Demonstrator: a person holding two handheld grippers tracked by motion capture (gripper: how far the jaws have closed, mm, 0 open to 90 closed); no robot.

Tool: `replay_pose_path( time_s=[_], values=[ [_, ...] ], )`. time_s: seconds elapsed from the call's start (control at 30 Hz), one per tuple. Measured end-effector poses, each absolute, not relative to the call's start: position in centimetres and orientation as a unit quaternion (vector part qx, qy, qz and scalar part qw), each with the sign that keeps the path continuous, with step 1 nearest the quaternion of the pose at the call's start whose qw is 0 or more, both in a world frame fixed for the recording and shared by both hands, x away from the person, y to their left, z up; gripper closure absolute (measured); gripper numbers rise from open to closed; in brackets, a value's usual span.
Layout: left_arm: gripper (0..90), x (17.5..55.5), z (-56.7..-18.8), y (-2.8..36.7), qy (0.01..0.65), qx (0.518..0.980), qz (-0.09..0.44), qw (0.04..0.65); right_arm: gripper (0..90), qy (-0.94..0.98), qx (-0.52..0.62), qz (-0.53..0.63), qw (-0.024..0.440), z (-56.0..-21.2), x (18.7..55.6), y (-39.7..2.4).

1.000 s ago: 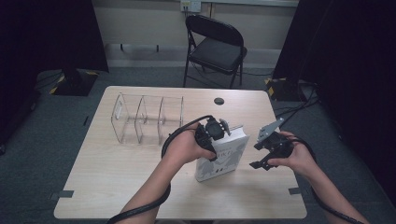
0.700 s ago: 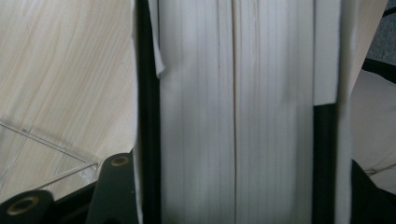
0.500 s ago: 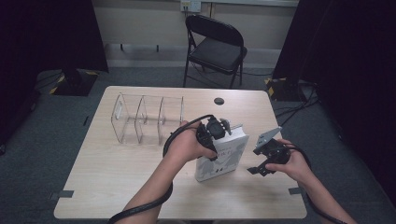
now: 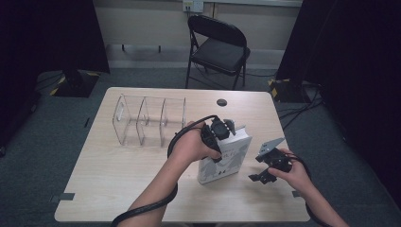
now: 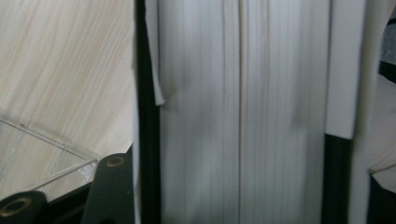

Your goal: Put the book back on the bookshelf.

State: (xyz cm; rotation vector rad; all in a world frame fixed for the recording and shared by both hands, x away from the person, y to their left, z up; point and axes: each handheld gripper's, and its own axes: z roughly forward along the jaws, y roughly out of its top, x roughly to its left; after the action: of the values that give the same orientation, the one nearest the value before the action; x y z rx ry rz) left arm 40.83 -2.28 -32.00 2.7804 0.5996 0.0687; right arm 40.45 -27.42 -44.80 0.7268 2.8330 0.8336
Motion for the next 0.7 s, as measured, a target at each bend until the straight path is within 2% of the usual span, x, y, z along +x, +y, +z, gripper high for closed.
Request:
replay_pose_path(
  time_s=[0.2,0.5,0.7],
  values=[
    [44.7,40.9,-32.1,-2.6,0.207,0.968,0.023,0.143,14.1,0.929,0.243,0.274,0.05,-46.0,40.1,-27.5],
    [38.5,41.1,-32.5,-3.5,0.197,0.968,0.032,0.15,14.1,0.924,0.253,0.279,0.067,-47.3,39.7,-28.2],
    [40.9,41.1,-32.5,-3.7,0.199,0.969,0.032,0.14,13.2,0.916,0.263,0.292,0.086,-48.4,39.4,-28.6]
  ],
)
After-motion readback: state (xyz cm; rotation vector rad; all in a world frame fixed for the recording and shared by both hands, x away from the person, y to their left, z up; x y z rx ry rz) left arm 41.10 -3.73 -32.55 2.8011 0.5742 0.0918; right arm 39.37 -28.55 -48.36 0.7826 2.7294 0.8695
